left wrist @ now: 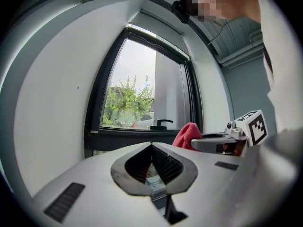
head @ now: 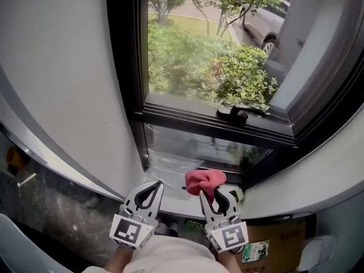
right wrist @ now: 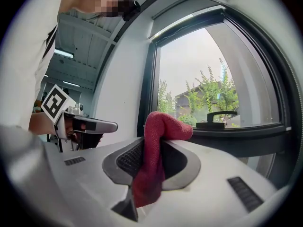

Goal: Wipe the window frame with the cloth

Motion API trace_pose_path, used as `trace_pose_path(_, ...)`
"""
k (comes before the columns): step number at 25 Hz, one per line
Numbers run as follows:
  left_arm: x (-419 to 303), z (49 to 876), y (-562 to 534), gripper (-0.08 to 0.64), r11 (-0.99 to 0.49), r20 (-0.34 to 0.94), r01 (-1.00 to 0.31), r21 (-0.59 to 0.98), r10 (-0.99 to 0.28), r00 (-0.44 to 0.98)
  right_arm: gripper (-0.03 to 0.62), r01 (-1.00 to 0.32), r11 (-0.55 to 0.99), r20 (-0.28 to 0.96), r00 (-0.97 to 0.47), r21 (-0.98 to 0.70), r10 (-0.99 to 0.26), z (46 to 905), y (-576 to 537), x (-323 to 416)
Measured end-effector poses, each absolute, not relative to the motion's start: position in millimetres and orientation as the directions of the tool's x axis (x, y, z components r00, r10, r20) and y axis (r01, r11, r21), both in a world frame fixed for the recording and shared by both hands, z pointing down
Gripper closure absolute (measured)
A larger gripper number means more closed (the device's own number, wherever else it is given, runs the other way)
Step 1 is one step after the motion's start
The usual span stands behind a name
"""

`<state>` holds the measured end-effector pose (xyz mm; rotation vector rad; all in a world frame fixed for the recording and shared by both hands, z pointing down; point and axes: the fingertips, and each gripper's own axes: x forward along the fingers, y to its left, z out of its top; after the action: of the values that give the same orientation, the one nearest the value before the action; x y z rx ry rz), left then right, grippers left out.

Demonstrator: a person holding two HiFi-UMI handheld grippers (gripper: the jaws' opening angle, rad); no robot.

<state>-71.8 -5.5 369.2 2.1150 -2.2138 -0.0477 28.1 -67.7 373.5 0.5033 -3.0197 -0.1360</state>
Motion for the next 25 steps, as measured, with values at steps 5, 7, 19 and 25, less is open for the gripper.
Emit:
trace_pose_path(5,-88,356,-16,0.552,0.028,0.017,-0.997,0.070,-0.999,-0.027,0.497,-0.296,0.941,-0.016,-0.955,0.163,-0.297,335,-84,-8)
trace_pose_path(7,-94,351,-20,0.552,0.021,0.007,-0.999,0.049,-1.000,-0.021,0.497,-0.294,0.939,-0.065,-0.956,0.179,-0.287,315,-91,-22)
trace_pose_path(19,-108,326,-33,0.552,-0.016,-0.051,-0.999,0.028,-0.999,0.015,0.497,-0.254,0.888,-0.341,-0.933,0.383,-0.120,147,-129,-112)
trace_pose_path(25,-113,320,-36,0.552,-0.015,-0.071,-0.999,0.030,-0.997,0.012,0.497,-0.203,0.867,-0.423,-0.906,0.454,0.010,54,-142,-176)
